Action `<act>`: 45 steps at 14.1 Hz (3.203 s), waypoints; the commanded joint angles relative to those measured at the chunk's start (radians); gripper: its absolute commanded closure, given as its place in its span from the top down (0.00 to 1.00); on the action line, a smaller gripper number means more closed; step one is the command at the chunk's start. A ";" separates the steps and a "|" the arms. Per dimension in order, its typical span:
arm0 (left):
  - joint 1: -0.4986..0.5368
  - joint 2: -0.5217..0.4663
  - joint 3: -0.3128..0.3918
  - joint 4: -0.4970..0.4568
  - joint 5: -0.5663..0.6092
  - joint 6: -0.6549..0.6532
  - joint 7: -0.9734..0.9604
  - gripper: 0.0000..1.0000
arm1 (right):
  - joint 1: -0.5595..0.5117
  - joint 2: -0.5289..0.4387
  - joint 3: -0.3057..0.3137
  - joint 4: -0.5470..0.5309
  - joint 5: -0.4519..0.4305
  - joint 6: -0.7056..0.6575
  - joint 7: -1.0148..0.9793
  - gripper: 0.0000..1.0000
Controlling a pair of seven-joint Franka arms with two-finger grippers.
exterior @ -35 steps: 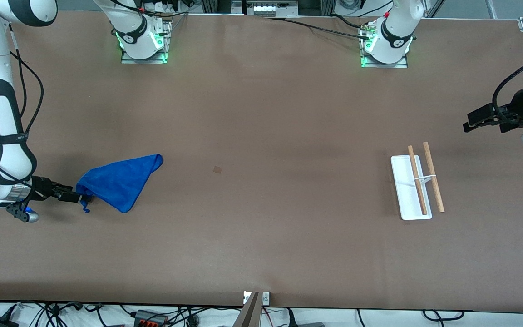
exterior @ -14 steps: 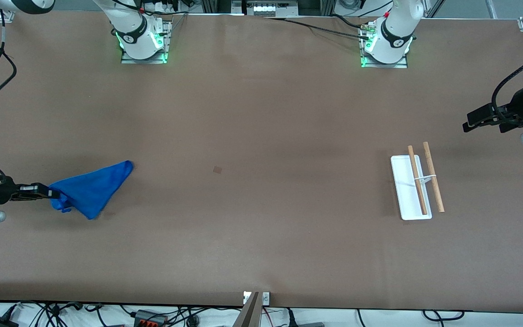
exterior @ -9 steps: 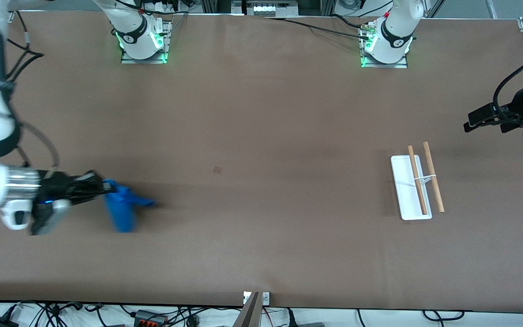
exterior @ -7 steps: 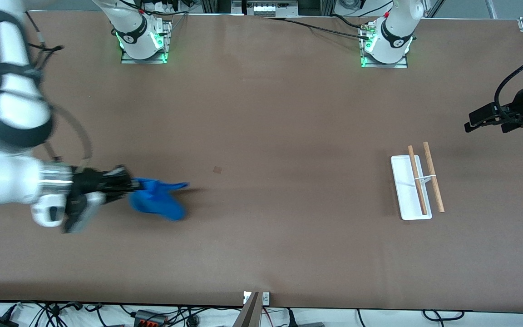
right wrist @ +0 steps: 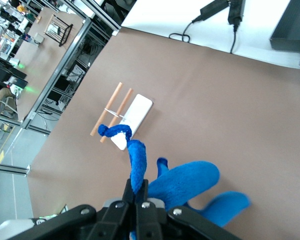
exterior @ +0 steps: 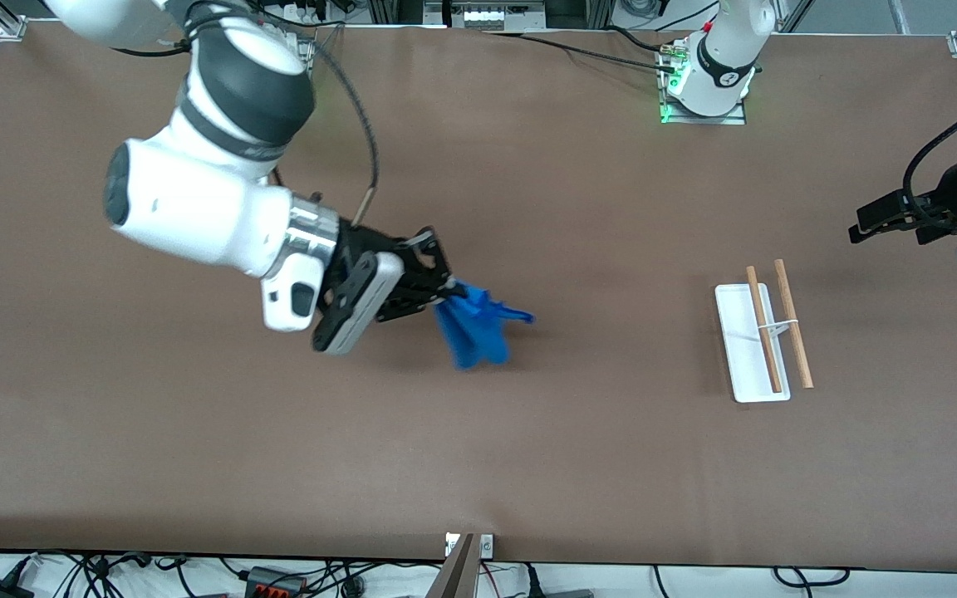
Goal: Pass towel and hang on rack
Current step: 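Lift the towel with the right gripper while the left gripper approaches, then grasp the hanging towel with the left gripper below the right gripper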
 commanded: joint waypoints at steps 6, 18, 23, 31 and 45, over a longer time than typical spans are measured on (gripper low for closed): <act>0.014 0.091 -0.004 0.021 -0.018 -0.047 0.274 1.00 | 0.160 0.018 0.012 -0.003 0.000 0.273 0.167 0.00; -0.001 0.172 -0.082 -0.306 -0.578 0.399 1.387 1.00 | 0.197 0.022 0.009 -0.007 -0.012 0.340 0.196 0.00; -0.001 0.255 -0.244 -0.329 -0.836 0.518 1.605 1.00 | 0.197 0.022 0.008 -0.009 -0.012 0.343 0.182 0.00; -0.066 0.327 -0.363 -0.286 -0.944 0.746 1.616 1.00 | 0.194 0.021 0.006 -0.009 -0.014 0.344 0.178 0.00; -0.176 0.424 -0.367 -0.165 -0.970 0.898 1.639 0.59 | 0.192 0.021 0.006 -0.009 -0.038 0.344 0.176 0.00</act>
